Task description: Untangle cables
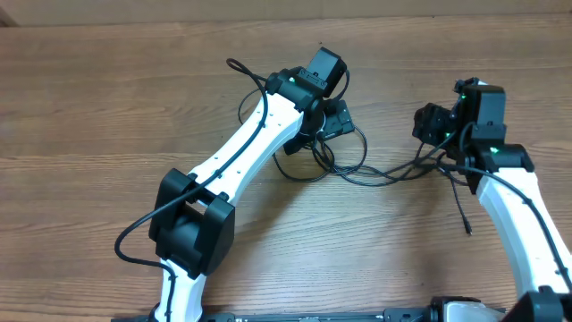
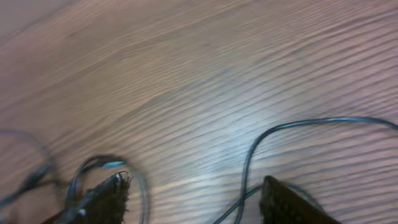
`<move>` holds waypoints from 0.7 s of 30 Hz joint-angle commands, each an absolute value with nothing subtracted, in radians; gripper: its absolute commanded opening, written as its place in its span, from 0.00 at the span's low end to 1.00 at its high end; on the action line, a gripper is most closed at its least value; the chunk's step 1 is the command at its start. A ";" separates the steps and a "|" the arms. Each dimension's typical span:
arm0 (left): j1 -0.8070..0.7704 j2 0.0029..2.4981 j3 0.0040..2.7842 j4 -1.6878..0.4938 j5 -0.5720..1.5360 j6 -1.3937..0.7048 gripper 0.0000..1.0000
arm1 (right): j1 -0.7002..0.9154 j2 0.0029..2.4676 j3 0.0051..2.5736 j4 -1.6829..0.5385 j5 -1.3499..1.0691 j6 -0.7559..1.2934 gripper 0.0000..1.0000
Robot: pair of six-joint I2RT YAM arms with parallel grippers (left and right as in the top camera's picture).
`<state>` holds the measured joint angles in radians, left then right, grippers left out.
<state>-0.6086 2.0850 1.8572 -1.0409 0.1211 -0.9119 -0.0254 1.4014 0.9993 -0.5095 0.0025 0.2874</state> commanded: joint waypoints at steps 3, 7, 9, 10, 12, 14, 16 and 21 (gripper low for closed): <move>-0.609 2.059 1.852 -1.042 0.083 -0.893 1.00 | -0.030 1.467 1.029 -0.492 0.093 0.290 0.69; -0.609 2.059 1.852 -1.043 0.070 -0.893 1.00 | -0.030 1.542 1.029 -0.480 0.093 0.291 0.65; -0.609 2.059 1.852 -1.043 0.070 -0.893 1.00 | -0.030 1.580 1.029 -0.480 0.093 0.304 0.64; -0.609 2.059 1.852 -1.043 0.070 -0.893 1.00 | -0.030 1.594 1.029 -0.481 0.093 0.320 0.63; -0.609 2.059 1.852 -1.043 0.070 -0.893 0.99 | -0.030 1.622 1.029 -0.480 0.093 0.364 0.60; -0.609 2.059 1.852 -1.042 0.070 -0.893 0.99 | -0.030 1.647 1.029 -0.467 0.093 0.394 0.56; -0.609 2.059 1.852 -1.042 0.070 -0.893 1.00 | -0.030 1.665 1.029 -0.450 0.093 0.396 0.55; -0.609 2.059 1.852 -1.043 0.069 -0.893 1.00 | -0.030 1.734 1.029 -0.424 0.093 0.396 0.51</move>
<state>-0.6086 2.0850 1.8572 -1.0412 0.0917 -0.9119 -0.0265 1.6840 1.0004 -0.4301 0.0826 0.3756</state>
